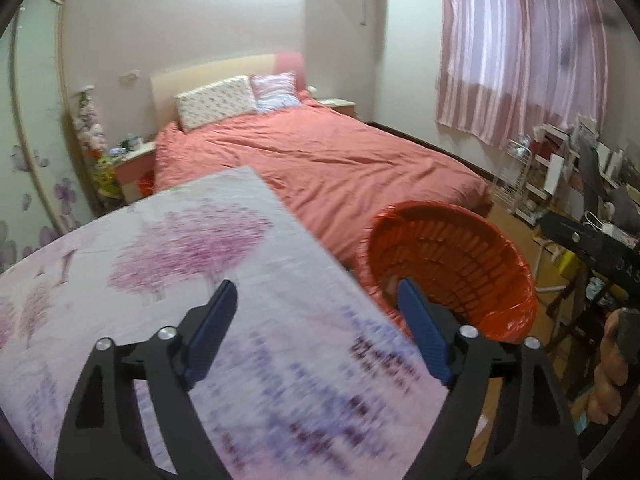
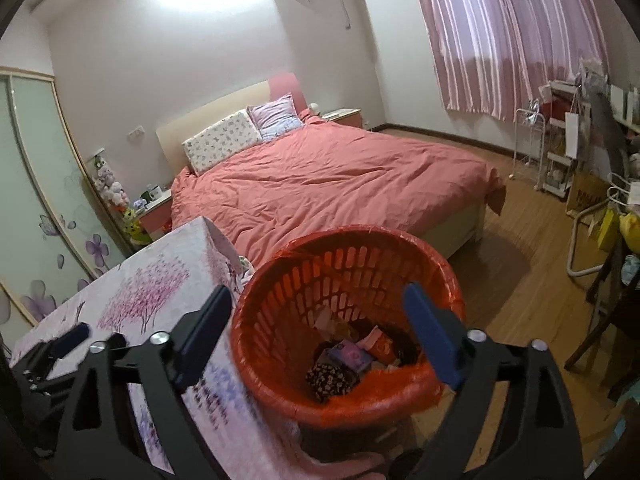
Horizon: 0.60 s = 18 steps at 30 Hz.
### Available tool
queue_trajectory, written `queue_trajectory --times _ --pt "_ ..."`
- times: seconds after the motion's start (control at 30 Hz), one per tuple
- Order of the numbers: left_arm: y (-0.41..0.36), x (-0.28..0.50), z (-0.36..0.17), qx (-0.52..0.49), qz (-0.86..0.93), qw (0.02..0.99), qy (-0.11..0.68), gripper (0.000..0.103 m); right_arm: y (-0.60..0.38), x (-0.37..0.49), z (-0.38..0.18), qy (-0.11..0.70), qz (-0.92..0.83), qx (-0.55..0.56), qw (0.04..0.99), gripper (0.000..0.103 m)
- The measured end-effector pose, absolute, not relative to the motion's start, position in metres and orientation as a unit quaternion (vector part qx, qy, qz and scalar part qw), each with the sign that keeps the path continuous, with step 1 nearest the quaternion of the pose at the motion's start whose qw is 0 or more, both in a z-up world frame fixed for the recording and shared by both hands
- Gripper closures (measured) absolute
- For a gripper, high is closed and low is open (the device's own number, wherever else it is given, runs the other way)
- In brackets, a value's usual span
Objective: Collect trash
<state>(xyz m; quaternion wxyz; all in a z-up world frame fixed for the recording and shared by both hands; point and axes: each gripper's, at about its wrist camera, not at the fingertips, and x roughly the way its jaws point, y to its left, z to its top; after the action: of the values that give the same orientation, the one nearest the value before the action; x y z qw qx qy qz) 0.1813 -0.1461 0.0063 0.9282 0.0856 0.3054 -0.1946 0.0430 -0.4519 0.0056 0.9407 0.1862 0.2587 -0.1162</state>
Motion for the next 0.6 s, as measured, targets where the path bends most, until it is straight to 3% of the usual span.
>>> queue_trajectory --times 0.2,0.6 --pt "-0.096 0.138 0.016 0.077 -0.154 0.945 0.277 0.006 -0.417 0.017 0.016 0.251 -0.142 0.158 0.944 0.004" --pt "-0.028 0.065 0.015 0.043 -0.087 0.964 0.248 0.004 -0.368 -0.028 0.018 0.235 -0.199 0.091 0.947 0.003"
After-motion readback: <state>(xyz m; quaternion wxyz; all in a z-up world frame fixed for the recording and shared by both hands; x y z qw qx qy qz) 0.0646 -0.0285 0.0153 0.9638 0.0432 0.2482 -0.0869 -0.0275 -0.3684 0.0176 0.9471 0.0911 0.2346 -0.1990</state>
